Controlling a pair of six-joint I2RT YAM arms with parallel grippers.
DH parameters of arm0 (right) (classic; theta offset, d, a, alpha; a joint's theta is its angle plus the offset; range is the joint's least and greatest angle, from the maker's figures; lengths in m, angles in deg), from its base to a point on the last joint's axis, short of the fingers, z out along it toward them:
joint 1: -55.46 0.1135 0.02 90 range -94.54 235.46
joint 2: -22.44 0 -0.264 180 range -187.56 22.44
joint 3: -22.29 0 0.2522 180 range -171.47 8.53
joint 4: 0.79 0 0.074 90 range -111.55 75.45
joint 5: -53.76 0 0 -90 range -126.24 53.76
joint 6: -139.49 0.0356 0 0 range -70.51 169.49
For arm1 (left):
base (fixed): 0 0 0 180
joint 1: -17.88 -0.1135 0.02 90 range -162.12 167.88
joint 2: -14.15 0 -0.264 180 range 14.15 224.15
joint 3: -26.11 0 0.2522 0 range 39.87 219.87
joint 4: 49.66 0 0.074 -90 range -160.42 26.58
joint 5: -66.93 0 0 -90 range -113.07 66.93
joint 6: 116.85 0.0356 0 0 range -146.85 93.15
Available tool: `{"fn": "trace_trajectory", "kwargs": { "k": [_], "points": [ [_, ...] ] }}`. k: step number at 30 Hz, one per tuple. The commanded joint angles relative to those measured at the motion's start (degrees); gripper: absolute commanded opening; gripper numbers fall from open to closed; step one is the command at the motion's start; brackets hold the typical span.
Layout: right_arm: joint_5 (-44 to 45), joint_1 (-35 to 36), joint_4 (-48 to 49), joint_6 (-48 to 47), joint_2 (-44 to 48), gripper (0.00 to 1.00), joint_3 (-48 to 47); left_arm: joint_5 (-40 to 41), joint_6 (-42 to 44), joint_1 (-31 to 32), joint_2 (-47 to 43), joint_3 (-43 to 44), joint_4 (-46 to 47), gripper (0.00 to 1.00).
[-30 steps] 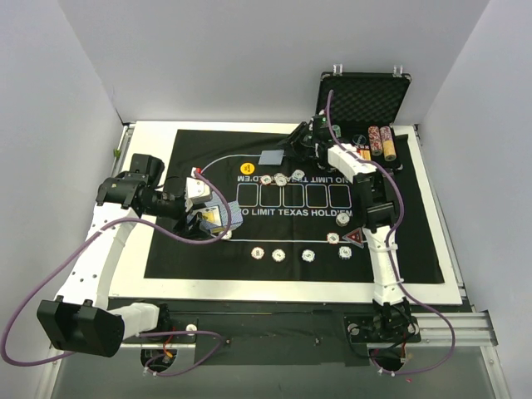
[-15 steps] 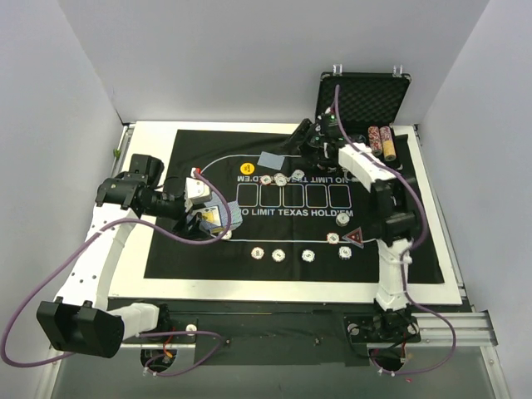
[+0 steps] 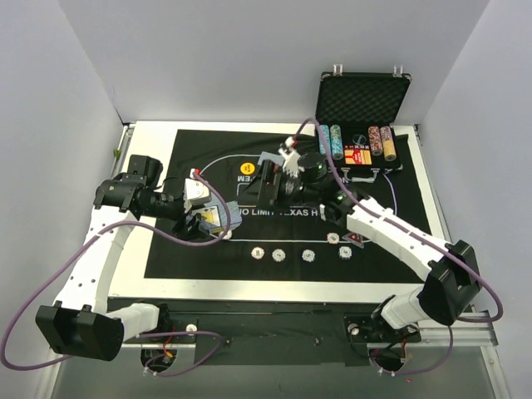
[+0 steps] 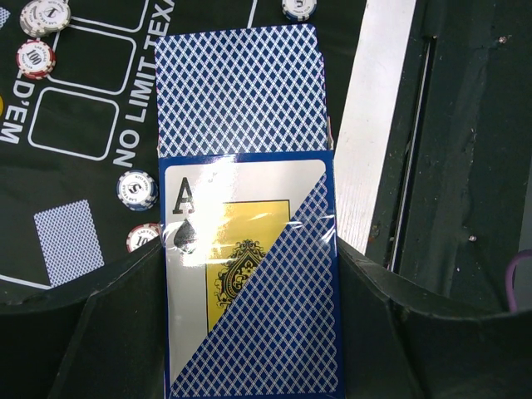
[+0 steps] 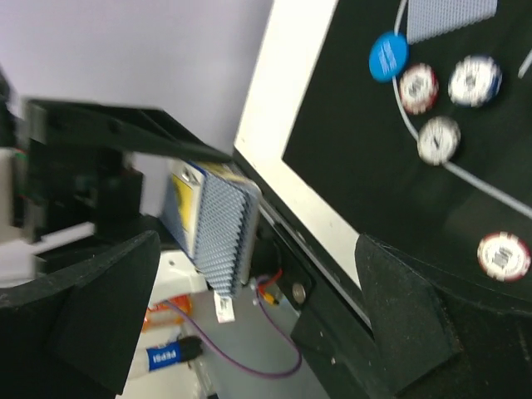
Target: Distribute texas hold em gaming equipment
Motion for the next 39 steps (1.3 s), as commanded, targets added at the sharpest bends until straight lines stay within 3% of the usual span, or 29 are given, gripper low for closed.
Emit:
{"fn": "trace_trajectory", "kwargs": {
  "k": [1,15,30,32,35,39],
  "points": [
    [2.3,4.4,-1.4,-1.1,1.0,0.97,2.8,-2.7,0.0,-0.4,-1.9,0.8,0.9,0.12],
    [2.3,7.7,9.7,6.6,-3.4,0.87,3.1,-2.8,-0.1,-0.3,-2.5,0.8,0.6,0.12],
    [2.3,5.9,10.9,8.4,-1.4,0.6,6.4,-3.5,-0.9,-0.3,-2.8,1.2,1.3,0.12],
    [1.9,5.6,11.5,8.8,-0.9,0.55,6.8,-3.5,-1.1,-0.3,-2.8,1.1,1.5,0.12],
    [1.7,5.3,11.8,9.3,-0.4,0.33,7.2,-3.7,-1.3,-0.3,-2.8,1.2,1.7,0.12],
    [1.6,4.8,12.1,9.9,0.3,0.3,7.9,-3.7,-1.4,-0.3,-2.9,1.4,1.7,0.12]
  ]
}}
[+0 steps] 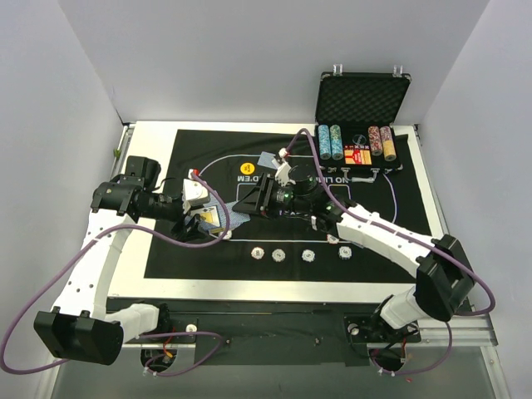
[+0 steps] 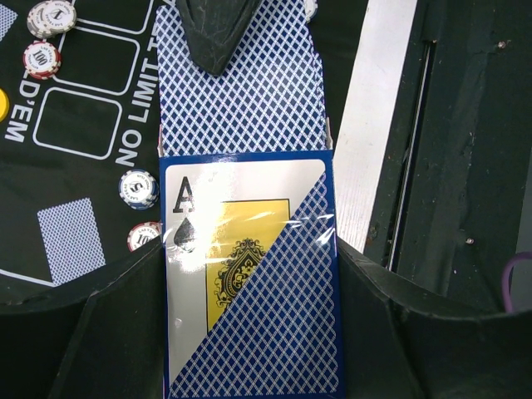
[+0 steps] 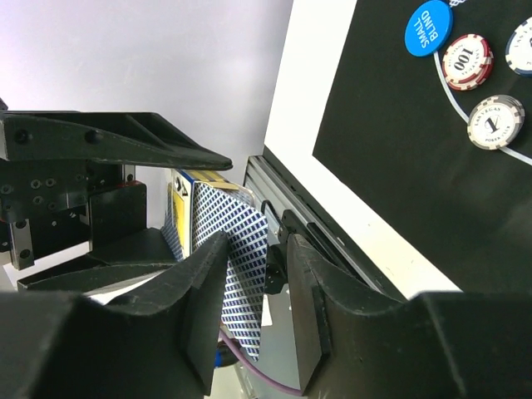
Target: Distribute texas hold em gaming equipment
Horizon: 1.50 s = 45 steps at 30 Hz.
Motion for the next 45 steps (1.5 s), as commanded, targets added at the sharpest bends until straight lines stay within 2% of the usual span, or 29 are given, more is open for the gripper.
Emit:
{"fn": "trace_trajectory", "kwargs": {
  "k": [1,16,21,24,33,37,39,42,44,45],
  "points": [
    [-0.3,-0.8,2.3,0.4,2.6,0.3,1.6,-3.8,-0.3,-0.1,-1.5,1.4,1.6,0.12],
    [-1.2,-4.0,-0.6,0.1,8.4,0.22,4.4,-4.1,-0.8,-0.3,-1.5,1.4,2.4,0.12],
    [-1.6,-4.7,-1.3,0.1,9.3,0.12,4.4,-4.0,-0.9,-0.2,-1.4,1.3,2.6,0.12],
    [-1.6,-5.3,-2.1,-0.2,9.8,0.1,4.4,-4.0,-0.9,-0.2,-1.4,1.4,2.7,0.12],
    [-1.9,-6.9,-6.9,-3.3,11.7,0.09,3.5,-4.2,-1.1,-0.2,-1.3,1.2,3.0,0.12],
    [-2.2,-7.1,-6.8,-2.7,12.0,0.06,3.6,-4.2,-1.0,-0.3,-1.3,0.9,3.2,0.12],
    [-2.4,-7.1,-6.2,-2.3,12.2,0.09,3.9,-4.2,-1.0,-0.2,-1.3,0.9,3.1,0.12],
    [-3.1,-6.9,-5.5,-1.9,12.7,0.34,4.2,-4.1,-1.1,-0.3,-1.4,0.8,3.1,0.12],
    [-3.3,-6.5,-4.7,-1.7,12.9,0.41,4.2,-3.8,-0.9,-0.3,-1.6,0.7,3.0,0.12],
    [-3.4,-6.5,-4.7,-1.7,13.0,0.41,4.2,-3.9,-1.0,-0.3,-1.5,0.7,3.1,0.12]
  ]
}}
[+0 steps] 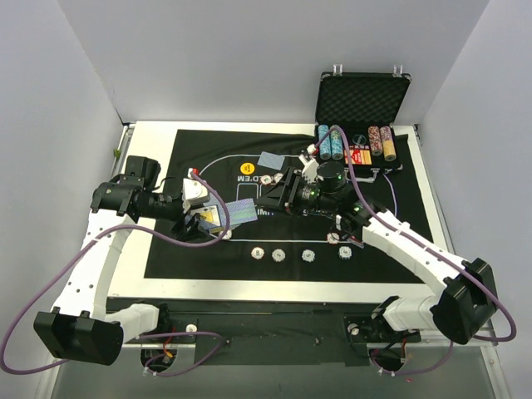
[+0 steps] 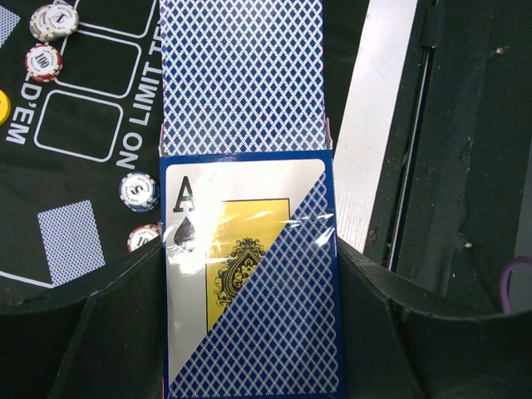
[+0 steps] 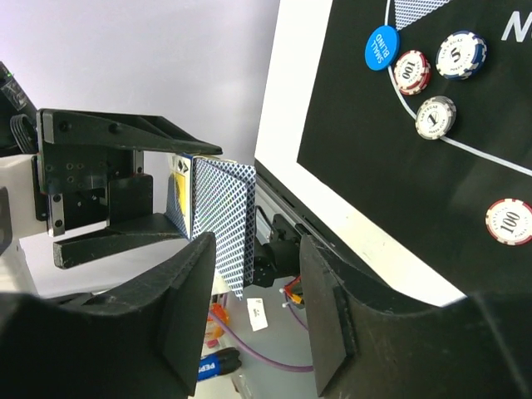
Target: Distribute texas hold em gaming equipment
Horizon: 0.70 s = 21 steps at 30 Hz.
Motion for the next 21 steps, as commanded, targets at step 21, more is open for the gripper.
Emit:
{"fn": "trace_trajectory", "kwargs": {
  "k": [21],
  "points": [
    [-1.6,3.4,5.5,2.9,3.3,0.38,0.0,-3.3,-0.3,-0.3,-1.8,0.2,2.5,0.12]
  ]
}}
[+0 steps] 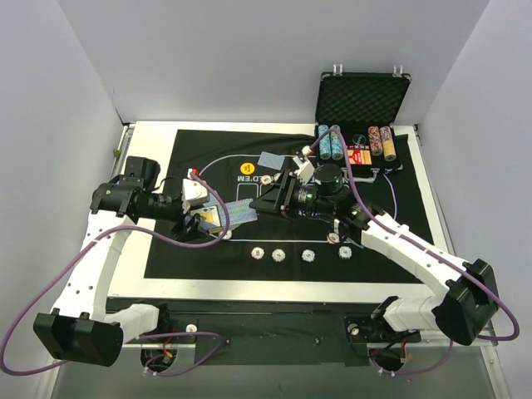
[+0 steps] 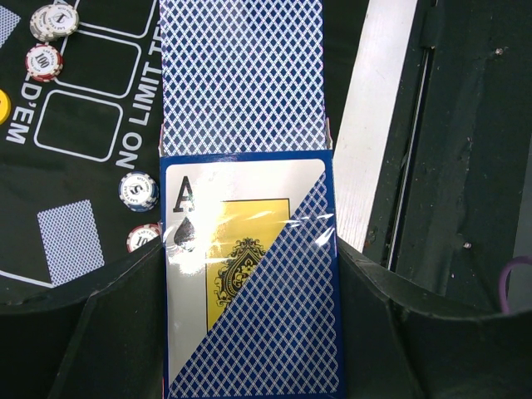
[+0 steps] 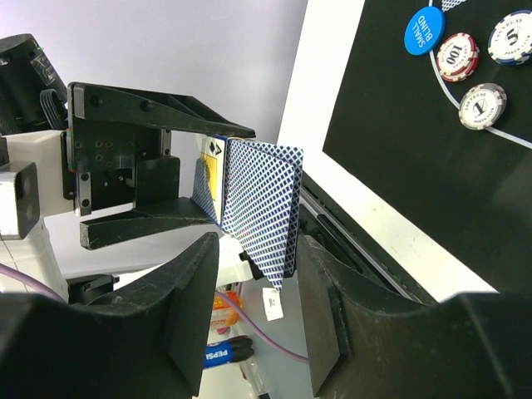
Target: Distribute texas hold em gaming equipment
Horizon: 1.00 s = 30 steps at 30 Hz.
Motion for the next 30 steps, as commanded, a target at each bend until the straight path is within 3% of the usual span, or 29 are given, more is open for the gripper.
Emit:
{"fn": "trace_trajectory", "kwargs": {
  "k": [1,9,30],
  "points": [
    [-1.1,0.5,3.3,0.7,2.6,0.38,0.0,-3.2,0.0,-0.2,-1.5,0.3,2.5,0.12],
    [-1.8,0.6,6.7,3.5,2.2,0.35,1.2,-3.2,0.1,-0.3,-1.6,0.2,2.7,0.12],
    [-0.8,-0.2,4.4,0.6,2.8,0.35,2.2,-3.2,-0.1,-0.3,-1.8,0.2,2.5,0.12]
  ]
}}
